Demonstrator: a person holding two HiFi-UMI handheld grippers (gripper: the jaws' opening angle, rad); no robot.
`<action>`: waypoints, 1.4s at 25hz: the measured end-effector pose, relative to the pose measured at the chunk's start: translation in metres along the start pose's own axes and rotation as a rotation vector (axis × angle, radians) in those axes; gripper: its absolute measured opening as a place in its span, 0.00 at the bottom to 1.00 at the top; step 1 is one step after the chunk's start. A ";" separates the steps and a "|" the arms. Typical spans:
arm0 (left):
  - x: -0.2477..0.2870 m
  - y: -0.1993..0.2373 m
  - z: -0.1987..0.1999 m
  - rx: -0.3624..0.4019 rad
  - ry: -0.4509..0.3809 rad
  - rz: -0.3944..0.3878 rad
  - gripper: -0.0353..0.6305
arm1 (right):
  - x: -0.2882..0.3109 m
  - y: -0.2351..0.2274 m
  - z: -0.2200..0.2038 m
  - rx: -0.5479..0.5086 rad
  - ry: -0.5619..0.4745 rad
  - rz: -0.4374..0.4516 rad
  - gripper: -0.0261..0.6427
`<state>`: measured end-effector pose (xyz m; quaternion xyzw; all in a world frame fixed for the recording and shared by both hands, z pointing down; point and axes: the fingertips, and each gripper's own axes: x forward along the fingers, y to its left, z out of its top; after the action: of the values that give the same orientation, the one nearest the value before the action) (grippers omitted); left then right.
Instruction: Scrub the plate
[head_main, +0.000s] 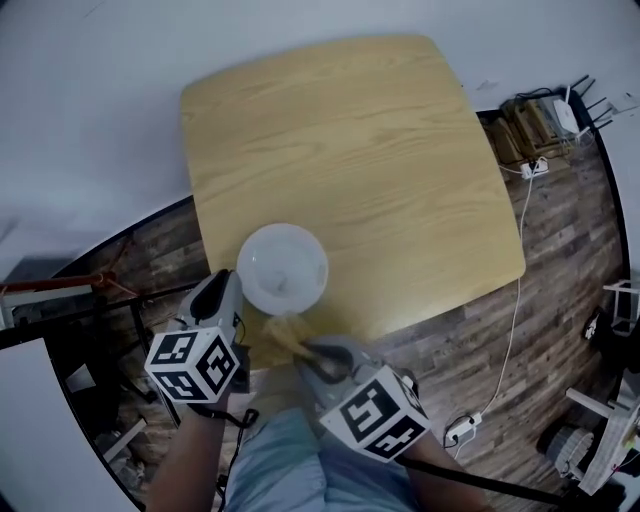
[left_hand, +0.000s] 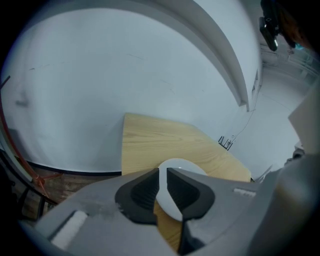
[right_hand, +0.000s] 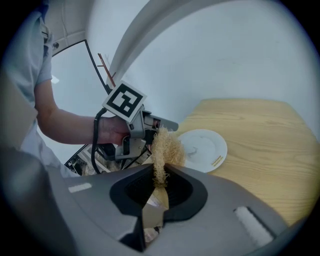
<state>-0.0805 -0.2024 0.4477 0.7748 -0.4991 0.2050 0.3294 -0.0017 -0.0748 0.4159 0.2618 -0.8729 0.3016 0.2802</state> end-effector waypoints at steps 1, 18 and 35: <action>-0.006 -0.001 0.002 0.005 -0.017 0.006 0.13 | -0.004 -0.001 0.001 0.002 -0.012 -0.009 0.11; -0.173 -0.080 0.100 0.187 -0.529 0.090 0.08 | -0.101 0.007 0.127 -0.162 -0.513 -0.192 0.11; -0.233 -0.090 0.133 0.287 -0.689 0.046 0.08 | -0.115 0.060 0.192 -0.230 -0.674 -0.371 0.11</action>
<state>-0.0974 -0.1228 0.1760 0.8252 -0.5642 0.0073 0.0253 -0.0217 -0.1300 0.1918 0.4661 -0.8820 0.0435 0.0553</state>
